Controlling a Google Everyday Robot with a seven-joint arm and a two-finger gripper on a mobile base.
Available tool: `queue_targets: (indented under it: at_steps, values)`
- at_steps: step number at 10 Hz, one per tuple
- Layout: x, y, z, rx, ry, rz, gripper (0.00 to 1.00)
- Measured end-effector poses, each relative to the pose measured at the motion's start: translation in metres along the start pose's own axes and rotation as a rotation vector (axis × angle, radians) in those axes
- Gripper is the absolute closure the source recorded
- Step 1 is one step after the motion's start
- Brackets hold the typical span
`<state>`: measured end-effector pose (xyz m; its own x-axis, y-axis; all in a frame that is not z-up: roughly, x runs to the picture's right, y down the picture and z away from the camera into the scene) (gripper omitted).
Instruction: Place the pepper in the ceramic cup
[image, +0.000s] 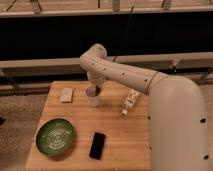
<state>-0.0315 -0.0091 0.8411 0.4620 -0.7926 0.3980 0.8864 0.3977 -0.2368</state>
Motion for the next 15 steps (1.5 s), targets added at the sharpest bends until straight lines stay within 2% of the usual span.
queue_targets:
  at_steps: [15]
  values:
    - [0.0009, -0.0055, 0.0035, 0.004, 0.002, -0.036, 1.0]
